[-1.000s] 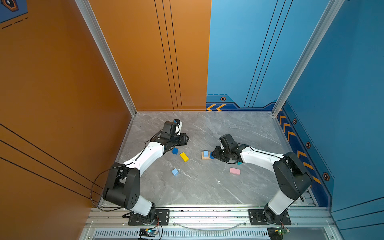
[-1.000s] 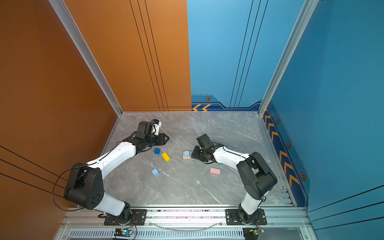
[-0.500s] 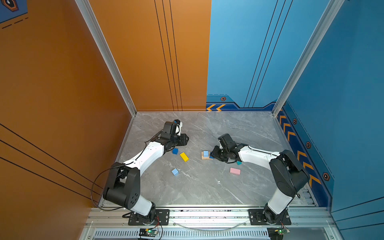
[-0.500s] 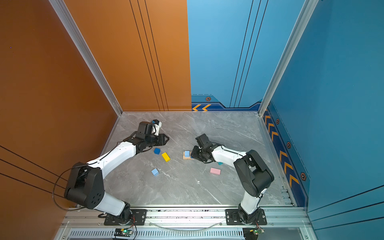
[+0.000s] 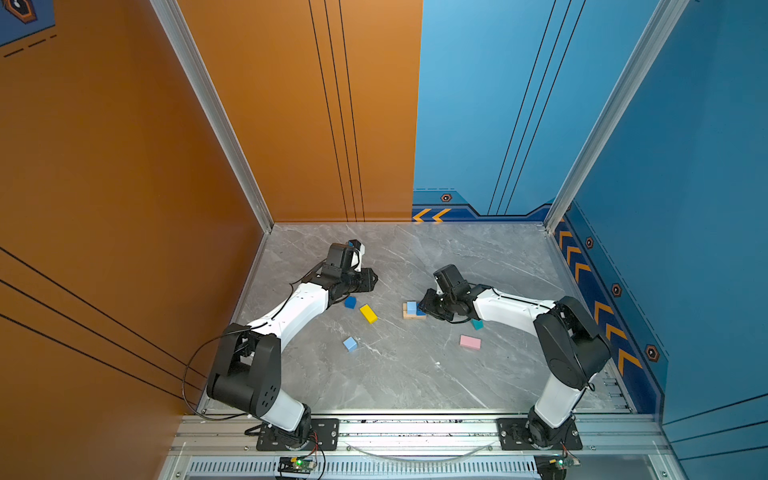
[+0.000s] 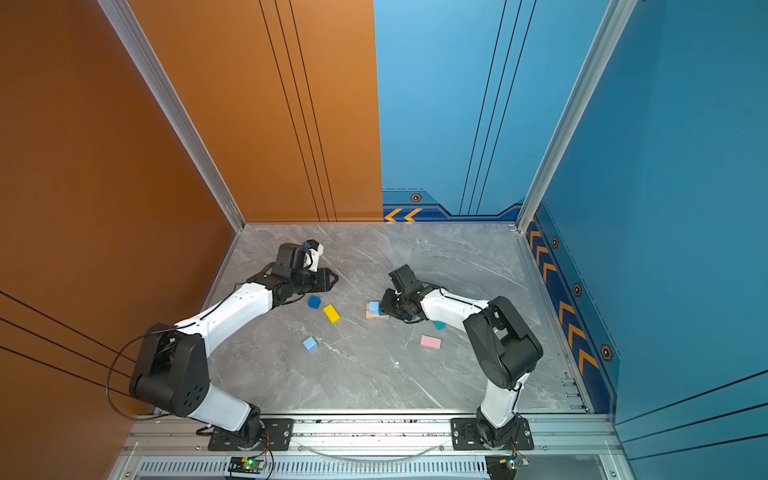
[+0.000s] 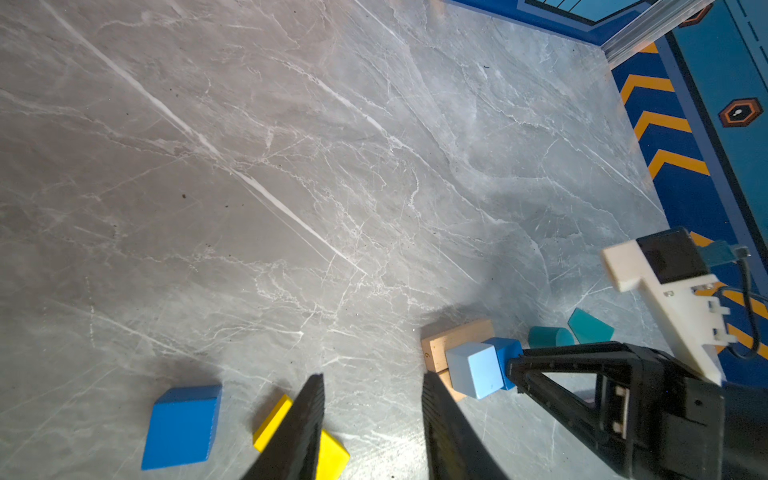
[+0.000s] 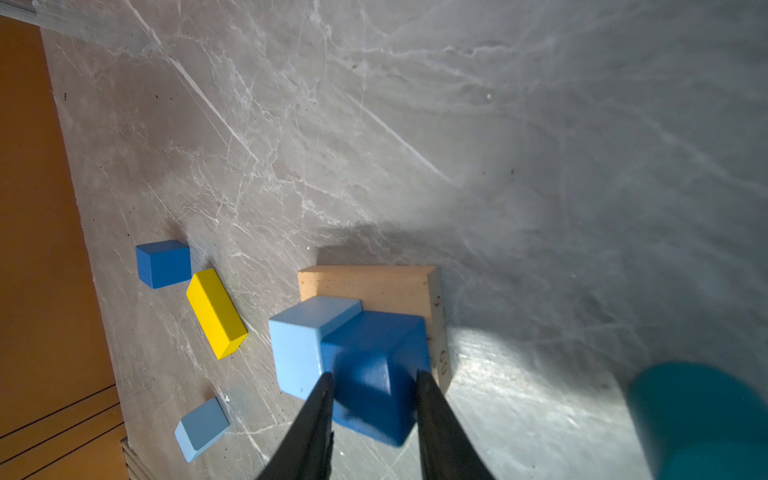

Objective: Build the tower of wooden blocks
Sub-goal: 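Open the right gripper to release the dark blue cube on the stack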

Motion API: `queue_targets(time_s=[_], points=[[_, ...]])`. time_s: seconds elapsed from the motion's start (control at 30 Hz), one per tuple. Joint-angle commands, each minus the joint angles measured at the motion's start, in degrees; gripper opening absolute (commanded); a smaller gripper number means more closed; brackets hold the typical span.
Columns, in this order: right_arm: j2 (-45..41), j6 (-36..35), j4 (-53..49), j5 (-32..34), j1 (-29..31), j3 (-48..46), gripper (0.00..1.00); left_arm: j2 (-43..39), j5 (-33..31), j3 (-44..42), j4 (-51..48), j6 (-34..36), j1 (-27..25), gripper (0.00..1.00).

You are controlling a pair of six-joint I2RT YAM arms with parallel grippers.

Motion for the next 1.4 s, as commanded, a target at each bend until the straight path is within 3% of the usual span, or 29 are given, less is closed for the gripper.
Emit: queue_targets(time_s=[0.0, 0.6, 0.87, 1.07, 1.37], points=[[0.98, -0.86, -1.9, -0.66, 0.36, 1.79, 0.35, 0.72, 0.72, 2.02, -1.37, 1.25, -0.54, 0.41], [1.35, -1.66, -3.84, -0.28, 0.36, 3.53, 0.36, 0.7, 0.48, 2.08, -1.72, 1.5, -0.26, 0.41], [-2.18, -2.89, -7.05, 2.05, 0.37, 4.29, 0.44, 0.37, 0.57, 1.96, -1.72, 1.59, -0.28, 0.41], [-7.75, -4.39, -12.48, 6.48, 1.36, 4.33, 0.53, -0.93, 0.7, 1.41, -1.63, 1.68, -0.15, 0.42], [-17.33, -4.65, -25.37, 19.6, 5.35, 2.12, 0.68, -4.3, 0.89, -0.53, -1.02, 1.84, 0.77, 0.44]])
